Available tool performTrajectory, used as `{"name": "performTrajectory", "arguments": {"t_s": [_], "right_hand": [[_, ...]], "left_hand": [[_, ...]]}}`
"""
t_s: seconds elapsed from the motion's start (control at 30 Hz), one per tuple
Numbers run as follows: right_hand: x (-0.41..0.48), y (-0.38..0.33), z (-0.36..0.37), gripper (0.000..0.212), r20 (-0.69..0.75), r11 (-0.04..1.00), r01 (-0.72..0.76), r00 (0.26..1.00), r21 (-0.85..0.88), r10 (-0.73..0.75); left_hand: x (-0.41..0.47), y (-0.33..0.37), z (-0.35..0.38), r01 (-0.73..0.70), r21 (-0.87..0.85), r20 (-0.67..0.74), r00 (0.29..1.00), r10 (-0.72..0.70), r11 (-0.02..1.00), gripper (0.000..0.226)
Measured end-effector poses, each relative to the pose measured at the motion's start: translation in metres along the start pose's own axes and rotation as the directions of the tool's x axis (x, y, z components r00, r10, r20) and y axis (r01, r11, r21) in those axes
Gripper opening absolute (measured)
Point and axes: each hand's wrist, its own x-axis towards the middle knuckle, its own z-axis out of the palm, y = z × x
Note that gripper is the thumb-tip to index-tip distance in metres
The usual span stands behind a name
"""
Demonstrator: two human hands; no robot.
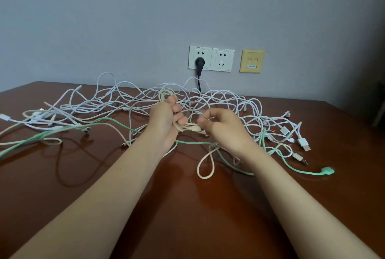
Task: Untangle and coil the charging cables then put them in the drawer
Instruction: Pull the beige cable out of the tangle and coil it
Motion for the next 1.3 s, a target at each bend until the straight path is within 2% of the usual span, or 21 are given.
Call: {"name": "performTrajectory", "arguments": {"t_s": [0.2, 0.33, 0.43, 0.5, 0.63, 0.83, 1.1, 1.2, 1.3], "right_hand": [[-0.001, -0.004, -0.009, 0.022, 0.078, 0.998, 0.034, 0.997, -0.046, -0.03], [-0.002, -0.003, -0.013, 0.022, 0.036, 0.988, 0.061, 0.998, -0.139, -0.057], [-0.003, -0.003, -0.01, 0.022, 0.008, 0.903, 0.204, 0.976, -0.379, -0.217], [-0.004, -0.005, -0.008, 0.017, 0.054, 0.836, 0.318, 0.942, -0.447, -0.33], [-0.004, 0.0, -0.003, 0.015, 0.152, 0.781, 0.464, 0.883, -0.417, -0.443], [-0.005, 0.004, 0.008, 0.012, 0.26, 0.771, 0.53, 0.847, -0.354, -0.464], [-0.003, 0.007, 0.012, 0.007, 0.192, 0.819, 0.519, 0.854, -0.244, -0.484], [-0.005, 0.003, 0.012, 0.005, 0.159, 0.859, 0.493, 0.867, -0.135, -0.473], [-0.008, -0.003, 0.013, 0.012, 0.078, 0.892, 0.452, 0.889, 0.003, -0.451]], "left_hand": [[-0.001, 0.008, -0.003, 0.022, 0.034, 0.026, 0.999, -0.023, 0.999, 0.038], [-0.003, 0.006, 0.001, -0.017, 0.217, -0.016, 1.0, 0.021, 0.976, 0.036], [-0.006, 0.004, 0.004, -0.056, 0.376, -0.017, 0.998, 0.067, 0.925, 0.031], [-0.007, 0.004, 0.003, -0.058, 0.413, -0.007, 0.998, 0.066, 0.909, 0.03], [-0.009, 0.001, 0.003, -0.057, 0.453, -0.005, 0.998, 0.066, 0.89, 0.029], [-0.011, 0.0, 0.004, -0.067, 0.523, -0.01, 0.996, 0.085, 0.85, 0.029], [-0.01, 0.004, 0.004, -0.093, 0.542, 0.0, 0.994, 0.111, 0.835, 0.032], [-0.007, 0.002, 0.002, -0.105, 0.614, -0.002, 0.991, 0.134, 0.782, 0.043], [-0.009, 0.0, 0.004, -0.043, 0.612, -0.001, 0.998, 0.055, 0.789, 0.055]]}}
